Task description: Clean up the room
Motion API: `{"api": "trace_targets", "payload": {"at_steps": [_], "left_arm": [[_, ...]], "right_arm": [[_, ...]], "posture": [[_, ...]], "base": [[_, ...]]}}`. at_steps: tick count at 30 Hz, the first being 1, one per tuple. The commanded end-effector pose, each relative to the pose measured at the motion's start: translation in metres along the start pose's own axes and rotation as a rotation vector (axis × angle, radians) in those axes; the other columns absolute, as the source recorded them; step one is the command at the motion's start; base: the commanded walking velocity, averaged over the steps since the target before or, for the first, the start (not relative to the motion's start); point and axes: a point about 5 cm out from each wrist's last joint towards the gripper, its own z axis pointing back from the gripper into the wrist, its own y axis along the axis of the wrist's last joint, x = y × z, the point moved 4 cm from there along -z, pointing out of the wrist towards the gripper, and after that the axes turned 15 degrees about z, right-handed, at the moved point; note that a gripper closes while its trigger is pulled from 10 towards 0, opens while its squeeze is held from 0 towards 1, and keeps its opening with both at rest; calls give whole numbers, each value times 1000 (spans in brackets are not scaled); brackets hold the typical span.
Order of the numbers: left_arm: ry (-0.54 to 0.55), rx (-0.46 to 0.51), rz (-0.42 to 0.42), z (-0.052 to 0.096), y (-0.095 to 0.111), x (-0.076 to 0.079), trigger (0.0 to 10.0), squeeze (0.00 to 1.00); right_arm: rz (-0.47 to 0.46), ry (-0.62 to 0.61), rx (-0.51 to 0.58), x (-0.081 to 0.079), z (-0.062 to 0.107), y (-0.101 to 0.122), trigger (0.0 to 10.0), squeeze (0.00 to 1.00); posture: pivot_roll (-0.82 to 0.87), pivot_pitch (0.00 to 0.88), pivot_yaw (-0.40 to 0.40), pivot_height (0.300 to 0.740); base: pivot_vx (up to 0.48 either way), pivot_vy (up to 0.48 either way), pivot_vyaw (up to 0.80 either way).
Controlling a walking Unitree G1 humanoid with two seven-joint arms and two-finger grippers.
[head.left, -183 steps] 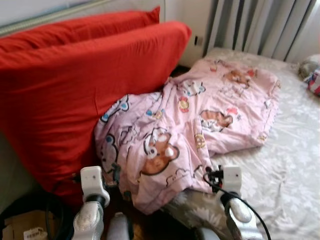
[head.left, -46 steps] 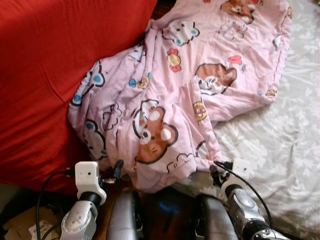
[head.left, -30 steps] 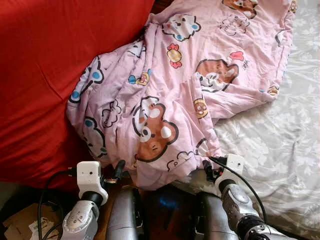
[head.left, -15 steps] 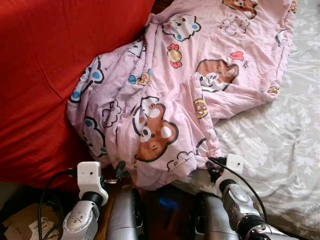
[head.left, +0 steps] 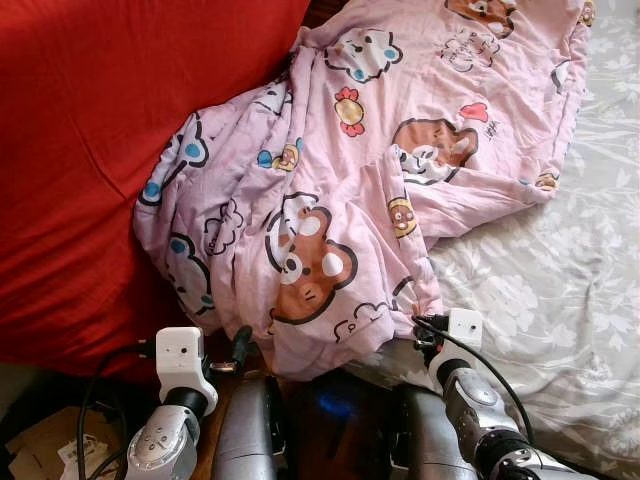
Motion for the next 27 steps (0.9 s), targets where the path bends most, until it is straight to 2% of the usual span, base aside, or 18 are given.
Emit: {"api": "trace_targets", "payload": {"at_steps": [1, 12, 15, 21, 23, 24, 27], "left_arm": [[22, -32, -7, 6, -7, -5, 10000, 0], [23, -32, -4, 0, -9, -4, 10000, 0], [28, -33, 0, -9, -12, -5, 10000, 0], [30, -22, 3, -24, -12, -4, 10000, 0], [33, -26, 0, -35, -13, -7, 10000, 0], [37, -29, -1, -38, -13, -8, 10000, 0], [45, -35, -2, -46, -16, -11, 10000, 0]], "right_arm": [[-8, 15, -68, -6, 5, -20, 0, 0], [-5, 4, -64, -2, 5, -19, 0, 0], [-9, -10, -27, 3, 3, -10, 0, 0], [-16, -38, 13, 11, 4, -6, 0, 0], [-8, -39, 49, 10, 4, -1, 118, 0], [2, -38, 64, 10, 4, 2, 10000, 0], [2, -46, 100, 13, 4, 8, 10000, 0]], "posture": [[52, 343, 37, 637], [44, 328, 33, 637], [30, 299, 27, 637], [20, 236, 26, 637], [2, 189, 28, 637], [-7, 171, 28, 637], [-23, 140, 26, 637]], "base": [[0, 0, 0], [0, 0, 0], [0, 0, 0], [0, 0, 0], [0, 0, 0], [0, 0, 0], [0, 0, 0]]}}
